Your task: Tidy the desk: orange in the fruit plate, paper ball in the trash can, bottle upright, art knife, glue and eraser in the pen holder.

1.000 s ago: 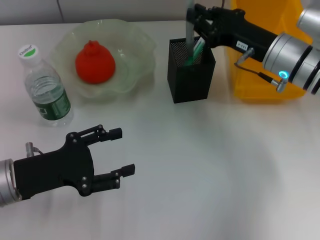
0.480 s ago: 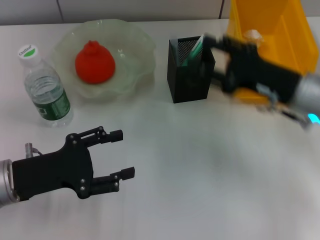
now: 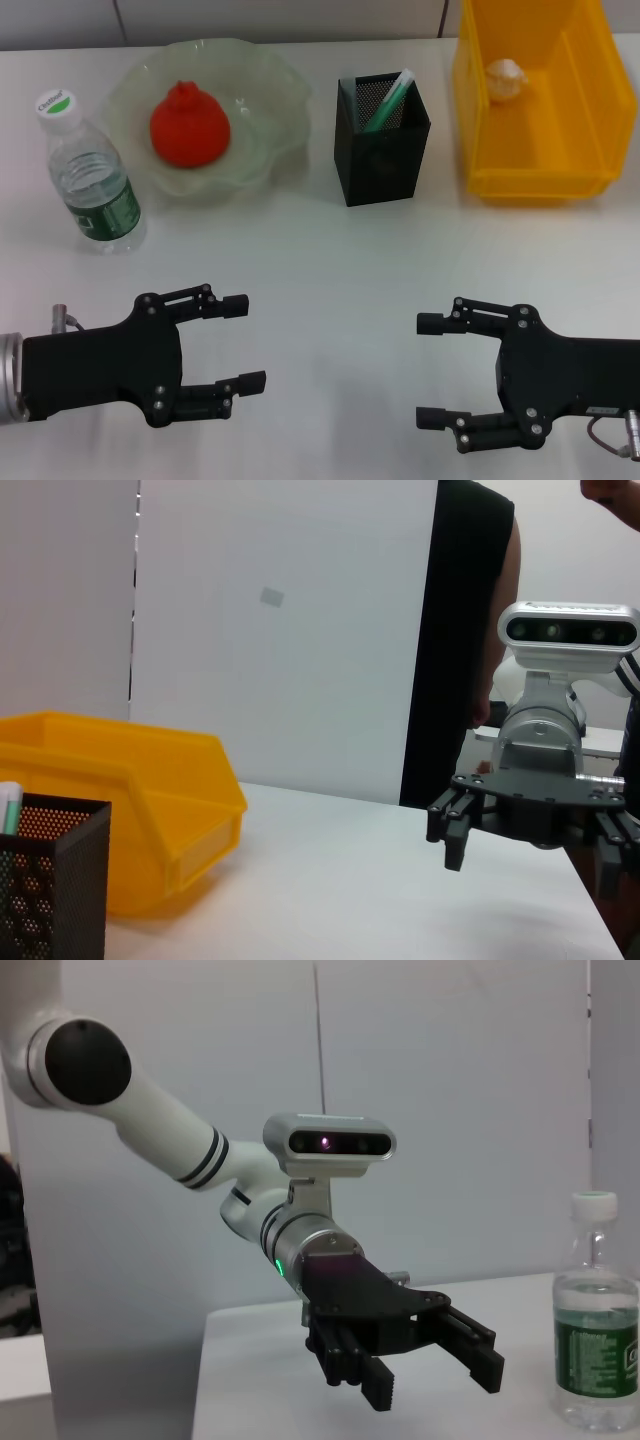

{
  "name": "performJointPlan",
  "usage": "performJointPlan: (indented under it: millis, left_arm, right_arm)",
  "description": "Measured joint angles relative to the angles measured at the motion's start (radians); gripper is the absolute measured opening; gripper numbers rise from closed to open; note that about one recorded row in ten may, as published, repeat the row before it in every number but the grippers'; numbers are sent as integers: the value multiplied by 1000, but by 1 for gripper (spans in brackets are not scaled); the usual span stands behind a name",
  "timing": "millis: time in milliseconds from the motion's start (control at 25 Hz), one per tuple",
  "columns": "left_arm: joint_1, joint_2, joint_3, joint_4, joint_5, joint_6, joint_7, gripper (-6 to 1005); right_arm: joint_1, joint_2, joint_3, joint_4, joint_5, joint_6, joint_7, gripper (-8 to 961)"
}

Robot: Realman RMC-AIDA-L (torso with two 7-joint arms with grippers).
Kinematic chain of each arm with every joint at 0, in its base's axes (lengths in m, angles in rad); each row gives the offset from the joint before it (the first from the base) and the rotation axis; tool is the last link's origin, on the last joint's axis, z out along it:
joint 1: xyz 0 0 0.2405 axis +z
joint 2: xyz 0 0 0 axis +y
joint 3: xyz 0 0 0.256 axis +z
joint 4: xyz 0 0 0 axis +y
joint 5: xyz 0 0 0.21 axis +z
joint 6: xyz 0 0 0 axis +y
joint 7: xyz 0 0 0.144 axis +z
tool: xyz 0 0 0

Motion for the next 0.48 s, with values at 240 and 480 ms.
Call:
performJointPlan:
  millis: [240,480]
  left_arm:
    - [3,-3,-2,-2,1,1,8,783]
    - [6,-3,-5,-6,1,0,11,783]
  right_arm:
    - [1,7,6,14,-6,16,-1,824]
    - [2,10,7,16,-7,23,-1,823]
